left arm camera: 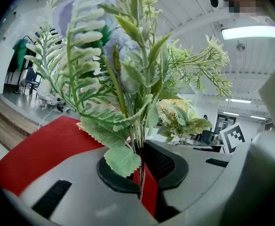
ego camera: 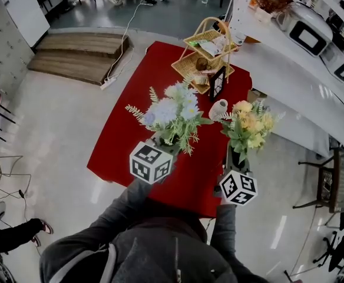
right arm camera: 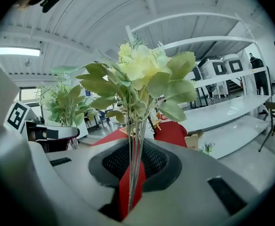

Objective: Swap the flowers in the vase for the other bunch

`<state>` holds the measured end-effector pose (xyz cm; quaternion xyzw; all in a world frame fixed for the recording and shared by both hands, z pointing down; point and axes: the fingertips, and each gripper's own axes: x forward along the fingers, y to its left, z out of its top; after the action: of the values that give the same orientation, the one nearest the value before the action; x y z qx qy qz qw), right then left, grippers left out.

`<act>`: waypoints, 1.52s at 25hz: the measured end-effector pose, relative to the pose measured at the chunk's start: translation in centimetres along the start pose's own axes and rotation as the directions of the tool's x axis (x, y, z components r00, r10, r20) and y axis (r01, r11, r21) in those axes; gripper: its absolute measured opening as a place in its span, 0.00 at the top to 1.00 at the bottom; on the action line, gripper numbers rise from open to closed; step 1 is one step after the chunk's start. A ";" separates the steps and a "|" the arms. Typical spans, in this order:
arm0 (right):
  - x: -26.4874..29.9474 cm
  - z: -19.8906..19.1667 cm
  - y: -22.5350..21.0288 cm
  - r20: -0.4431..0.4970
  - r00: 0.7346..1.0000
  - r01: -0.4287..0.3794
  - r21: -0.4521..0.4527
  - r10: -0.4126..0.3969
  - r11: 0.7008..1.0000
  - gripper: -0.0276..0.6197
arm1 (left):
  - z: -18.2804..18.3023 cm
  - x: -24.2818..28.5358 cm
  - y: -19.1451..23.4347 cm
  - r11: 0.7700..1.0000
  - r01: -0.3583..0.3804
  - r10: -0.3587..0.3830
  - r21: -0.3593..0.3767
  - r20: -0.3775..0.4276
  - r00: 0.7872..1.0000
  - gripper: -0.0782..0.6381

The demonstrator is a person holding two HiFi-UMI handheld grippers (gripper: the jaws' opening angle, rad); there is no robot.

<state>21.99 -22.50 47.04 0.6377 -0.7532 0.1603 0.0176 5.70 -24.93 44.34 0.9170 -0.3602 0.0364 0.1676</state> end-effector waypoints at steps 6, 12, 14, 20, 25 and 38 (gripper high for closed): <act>-0.3 0.2 -0.1 0.015 1.000 0.005 -0.001 -0.005 1.000 0.88 | -0.2 0.2 -0.4 1.000 0.008 -0.008 0.000 -0.002 1.000 0.84; -0.5 0.2 -0.6 0.032 0.999 0.016 -0.008 -0.016 1.000 0.89 | -0.3 0.6 -0.6 1.000 0.005 -0.005 0.006 -0.008 1.000 0.84; -0.7 0.3 -0.7 0.047 0.999 0.030 -0.030 -0.028 0.999 0.90 | -0.1 0.9 -0.6 1.000 0.004 -0.004 0.009 -0.008 1.000 0.84; -1.4 1.8 -1.0 0.116 0.992 0.068 -0.086 -0.057 0.994 0.92 | 1.8 2.9 -0.2 1.000 0.003 -0.003 0.021 0.003 1.000 0.84; -1.9 2.5 -2.2 0.144 0.986 0.095 -0.076 -0.084 0.993 0.92 | 4.1 5.5 0.0 0.999 0.015 -0.016 0.044 0.018 1.000 0.84; -1.6 2.7 -4.6 0.142 0.984 0.112 -0.020 -0.108 0.993 0.92 | 10.8 11.1 -0.1 0.994 0.058 -0.064 0.096 0.055 0.996 0.84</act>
<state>27.18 -22.33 45.07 0.6878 -0.7183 0.1031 -0.0176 13.33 -35.63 36.26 0.9351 -0.3346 0.0218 0.1148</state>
